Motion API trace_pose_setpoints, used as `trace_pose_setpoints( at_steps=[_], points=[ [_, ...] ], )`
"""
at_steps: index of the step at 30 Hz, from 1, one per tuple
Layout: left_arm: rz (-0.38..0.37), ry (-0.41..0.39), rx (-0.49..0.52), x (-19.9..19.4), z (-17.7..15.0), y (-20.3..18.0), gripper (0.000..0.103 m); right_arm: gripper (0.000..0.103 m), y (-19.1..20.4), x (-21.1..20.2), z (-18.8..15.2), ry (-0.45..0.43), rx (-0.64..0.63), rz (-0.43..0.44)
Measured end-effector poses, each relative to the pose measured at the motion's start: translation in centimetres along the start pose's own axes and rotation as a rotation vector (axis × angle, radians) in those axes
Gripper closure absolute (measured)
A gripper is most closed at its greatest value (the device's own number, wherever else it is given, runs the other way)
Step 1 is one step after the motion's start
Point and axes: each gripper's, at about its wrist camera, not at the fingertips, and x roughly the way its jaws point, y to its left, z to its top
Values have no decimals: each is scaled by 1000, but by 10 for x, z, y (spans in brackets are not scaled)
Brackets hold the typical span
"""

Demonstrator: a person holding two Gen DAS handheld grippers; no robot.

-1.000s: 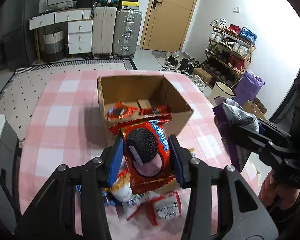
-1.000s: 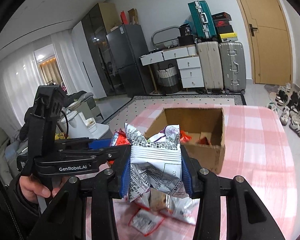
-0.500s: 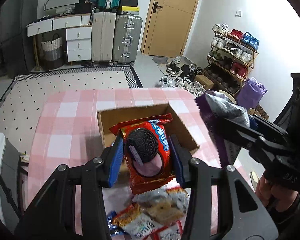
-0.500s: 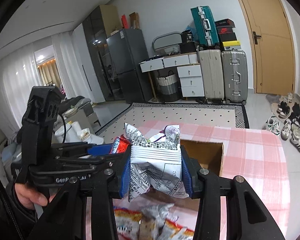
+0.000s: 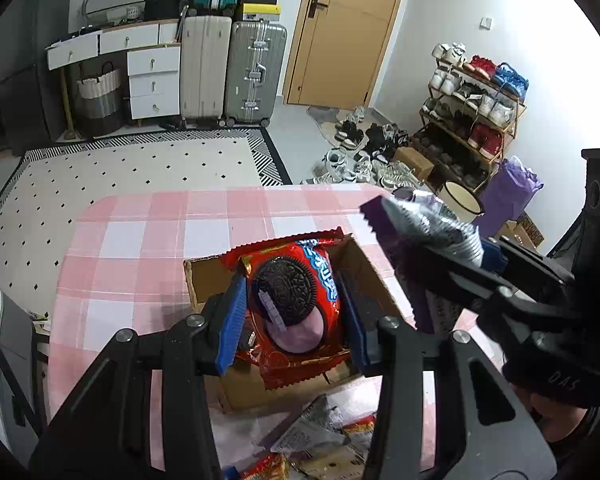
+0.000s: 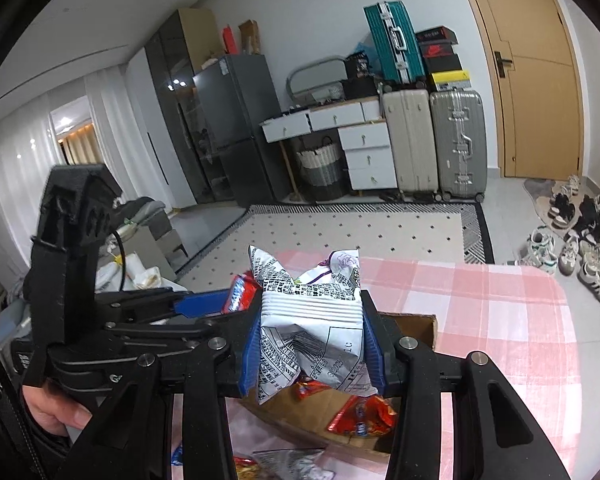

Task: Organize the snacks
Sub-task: 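Lower both packs over the box and open both tools, then move both open tools back from the box to the snack pile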

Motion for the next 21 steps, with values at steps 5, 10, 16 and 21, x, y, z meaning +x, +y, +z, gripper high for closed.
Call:
trace_pose_setpoints(
  at_steps=[5, 10, 16, 21],
  points=[
    [-9, 39, -10, 34, -7, 6, 62, 60, -18, 31, -6, 49, 20, -26],
    [1, 61, -5, 55, -10, 10, 53, 50, -31, 50, -13, 73, 51, -39],
    [3, 62, -10, 58, -18, 13, 53, 45, -35, 43, -15, 43, 63, -45],
    [10, 39, -5, 46, -21, 12, 53, 45, -30, 26, -13, 9, 52, -44]
  ],
)
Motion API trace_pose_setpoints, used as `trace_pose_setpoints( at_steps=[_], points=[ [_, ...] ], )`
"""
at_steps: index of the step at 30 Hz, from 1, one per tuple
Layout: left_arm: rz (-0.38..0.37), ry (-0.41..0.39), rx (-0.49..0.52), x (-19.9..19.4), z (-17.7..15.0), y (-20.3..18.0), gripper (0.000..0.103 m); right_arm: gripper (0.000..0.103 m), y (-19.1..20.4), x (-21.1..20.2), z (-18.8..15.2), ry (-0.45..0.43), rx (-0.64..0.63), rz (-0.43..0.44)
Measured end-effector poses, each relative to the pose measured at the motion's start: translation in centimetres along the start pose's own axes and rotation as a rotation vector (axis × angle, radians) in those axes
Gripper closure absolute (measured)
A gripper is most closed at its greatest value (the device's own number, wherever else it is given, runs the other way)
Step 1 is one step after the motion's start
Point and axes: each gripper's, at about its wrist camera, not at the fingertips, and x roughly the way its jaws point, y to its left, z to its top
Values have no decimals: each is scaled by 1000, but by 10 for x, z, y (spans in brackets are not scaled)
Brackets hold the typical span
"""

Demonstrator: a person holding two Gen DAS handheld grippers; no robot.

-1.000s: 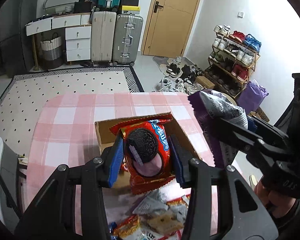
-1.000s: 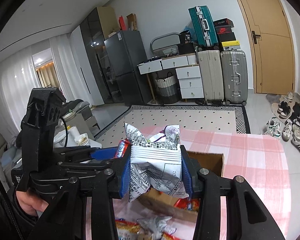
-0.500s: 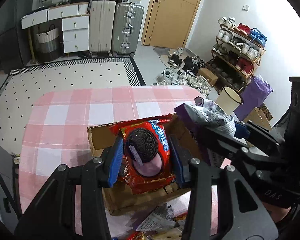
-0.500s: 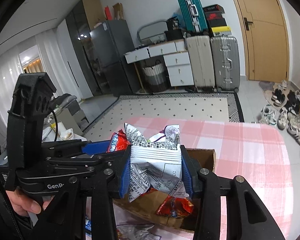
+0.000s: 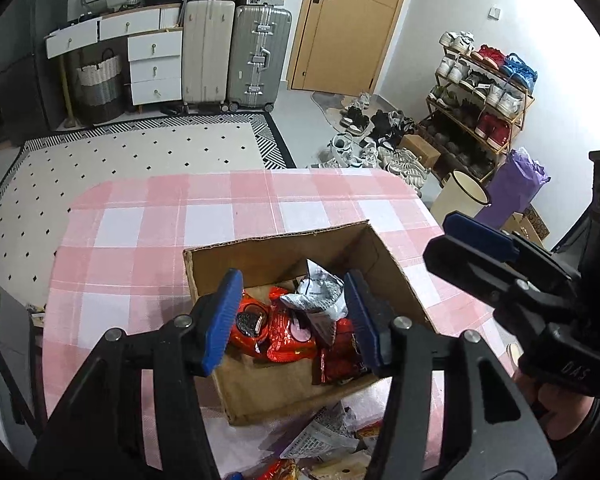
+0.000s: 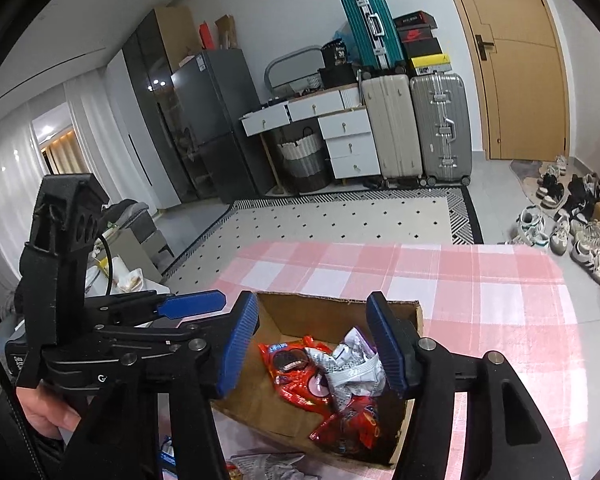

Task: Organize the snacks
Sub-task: 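Move both open tools back from the box to the snack pile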

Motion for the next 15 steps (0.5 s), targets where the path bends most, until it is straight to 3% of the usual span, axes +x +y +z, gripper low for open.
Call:
trace_pose_setpoints(
  at_steps=[5, 11, 15],
  points=[
    [3, -20, 0, -18, -4, -5, 51, 43, 8, -15, 1, -27, -13, -4],
    [20, -52, 1, -40, -16, -10, 38, 38, 18, -34, -2, -44, -27, -10],
    [16, -63, -7, -55, -28, -14, 33, 28, 25, -50, -9, -61, -45, -13]
  ],
)
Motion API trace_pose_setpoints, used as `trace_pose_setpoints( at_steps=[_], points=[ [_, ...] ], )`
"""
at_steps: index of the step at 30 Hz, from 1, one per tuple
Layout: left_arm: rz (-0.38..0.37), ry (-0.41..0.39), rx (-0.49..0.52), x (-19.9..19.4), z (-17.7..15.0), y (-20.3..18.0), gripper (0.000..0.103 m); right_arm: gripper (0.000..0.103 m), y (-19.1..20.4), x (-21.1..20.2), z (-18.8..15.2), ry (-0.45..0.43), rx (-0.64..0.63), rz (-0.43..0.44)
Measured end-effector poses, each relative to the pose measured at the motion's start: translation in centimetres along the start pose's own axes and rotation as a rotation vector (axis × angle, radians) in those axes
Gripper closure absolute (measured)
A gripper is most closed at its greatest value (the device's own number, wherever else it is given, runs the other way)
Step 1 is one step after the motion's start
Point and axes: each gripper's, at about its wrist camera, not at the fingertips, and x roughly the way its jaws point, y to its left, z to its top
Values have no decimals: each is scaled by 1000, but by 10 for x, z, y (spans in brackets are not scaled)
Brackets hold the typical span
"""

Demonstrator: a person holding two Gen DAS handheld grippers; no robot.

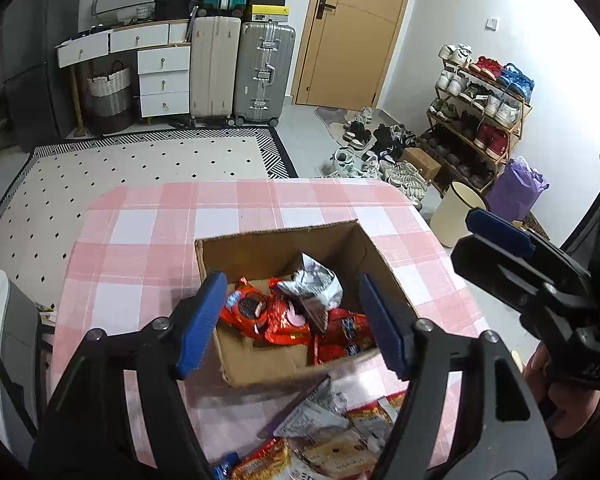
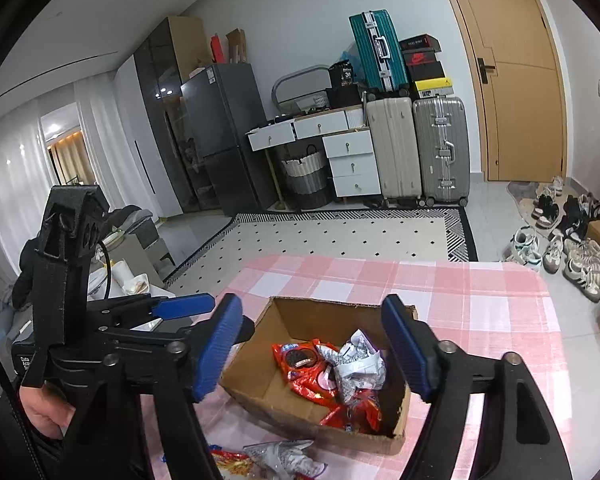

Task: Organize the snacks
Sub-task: 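Move both open tools back from the box to the snack pile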

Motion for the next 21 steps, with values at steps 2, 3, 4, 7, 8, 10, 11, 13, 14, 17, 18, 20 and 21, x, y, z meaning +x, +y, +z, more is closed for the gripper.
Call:
trace_pose_setpoints(
  at_steps=[2, 3, 4, 7, 8, 10, 11, 13, 14, 17, 18, 20, 21],
  points=[
    [8, -7, 2, -8, -7, -2, 29, 28, 4, -8, -3, -4, -12, -1],
    [13, -10, 3, -12, -10, -4, 25, 26, 6, -12, -4, -7, -15, -1],
    [19, -15, 5, -16, -14, -5, 24, 22, 7, -18, -6, -12, -17, -2],
    [31, -30, 14, -29, -22, -10, 23, 16, 12, -33, -13, -31, -21, -7],
    [36, -35, 19, -35, -26, -13, 22, 16, 14, -38, -16, -34, -23, -5],
    [43, -39, 24, -43, -31, -16, 20, 16, 19, -46, -21, -37, -28, -6],
    [41, -42, 28, -48, -34, -18, 20, 15, 21, -52, -24, -40, -32, -7],
    [49, -47, 39, -58, -41, -23, 19, 10, 26, -62, -31, -47, -39, -9],
    [50, -46, 43, -61, -43, -26, 19, 9, 28, -67, -33, -53, -43, -12],
    [61, -45, 60, -75, -53, -34, 19, 6, 32, -82, -43, -67, -43, -12],
    [65, -49, 63, -78, -54, -35, 19, 5, 33, -87, -47, -70, -43, -11],
    [67, -63, 55, -88, -61, -36, 16, 4, 36, -96, -53, -72, -43, -18],
    [63, -65, 48, -91, -65, -36, 13, 4, 37, -100, -56, -73, -40, -21]
  ],
)
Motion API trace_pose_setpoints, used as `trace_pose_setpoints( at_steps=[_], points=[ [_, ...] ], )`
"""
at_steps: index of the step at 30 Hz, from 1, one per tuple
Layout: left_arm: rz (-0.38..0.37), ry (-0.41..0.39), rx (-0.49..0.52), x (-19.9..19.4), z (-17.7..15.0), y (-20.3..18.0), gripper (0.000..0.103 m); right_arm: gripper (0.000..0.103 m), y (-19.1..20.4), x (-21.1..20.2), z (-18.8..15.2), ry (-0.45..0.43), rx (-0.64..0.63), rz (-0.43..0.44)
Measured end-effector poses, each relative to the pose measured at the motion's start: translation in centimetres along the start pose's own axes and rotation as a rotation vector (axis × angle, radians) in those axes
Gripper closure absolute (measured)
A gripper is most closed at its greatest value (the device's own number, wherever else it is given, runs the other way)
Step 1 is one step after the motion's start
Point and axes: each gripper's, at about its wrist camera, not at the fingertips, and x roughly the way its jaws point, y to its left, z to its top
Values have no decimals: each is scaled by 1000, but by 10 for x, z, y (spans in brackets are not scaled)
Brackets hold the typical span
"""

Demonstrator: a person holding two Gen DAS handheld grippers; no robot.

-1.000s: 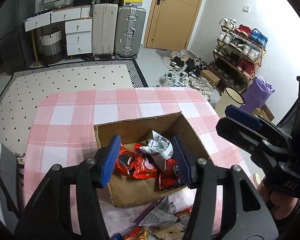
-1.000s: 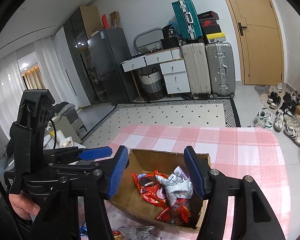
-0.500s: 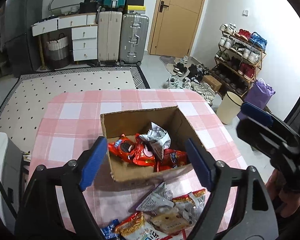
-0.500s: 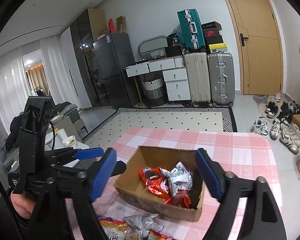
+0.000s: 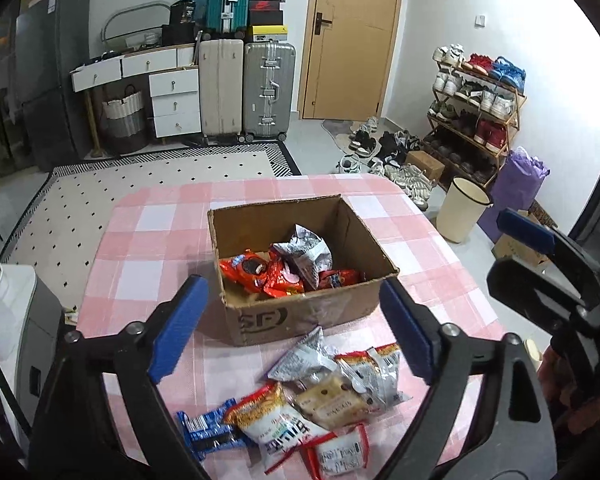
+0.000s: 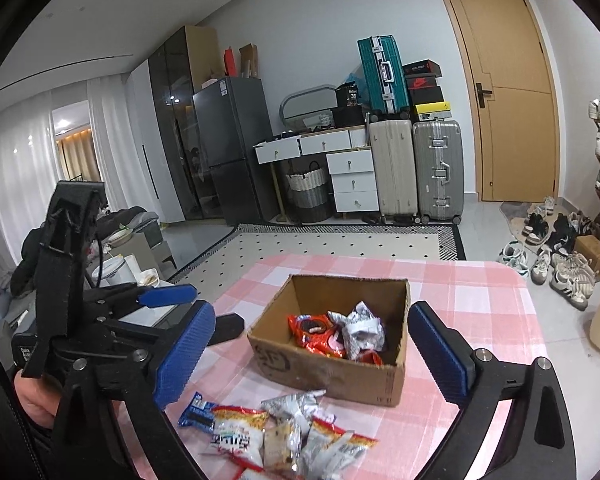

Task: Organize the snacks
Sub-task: 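Move both open tools back from the box to the snack pile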

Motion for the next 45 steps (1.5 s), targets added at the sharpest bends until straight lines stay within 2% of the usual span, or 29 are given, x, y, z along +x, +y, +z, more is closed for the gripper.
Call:
trace_pose_setpoints(
  at_steps=[6, 10, 16, 27, 37, 45],
  points=[
    [16, -30, -3, -25, -24, 0, 2, 1, 3, -22, -15, -2, 6, -18],
    [26, -43, -10, -42, -49, 2, 1, 1, 5, -31, -28, 17, 5, -36],
    [50, -24, -21, -48, -80, 7, 1, 1, 8, -37, -49, 37, 9, -39],
    [62, -18, -52, -49, -122, 20, 1, 1, 12, -21, -98, 130, 40, -24],
    [57, 59, -106, -22, -161, 39, 1, 1, -3, 7, -136, 208, 93, -5],
    [51, 106, -132, 5, -180, 46, 1, 1, 2, 30, -145, 238, 77, 50]
  ],
)
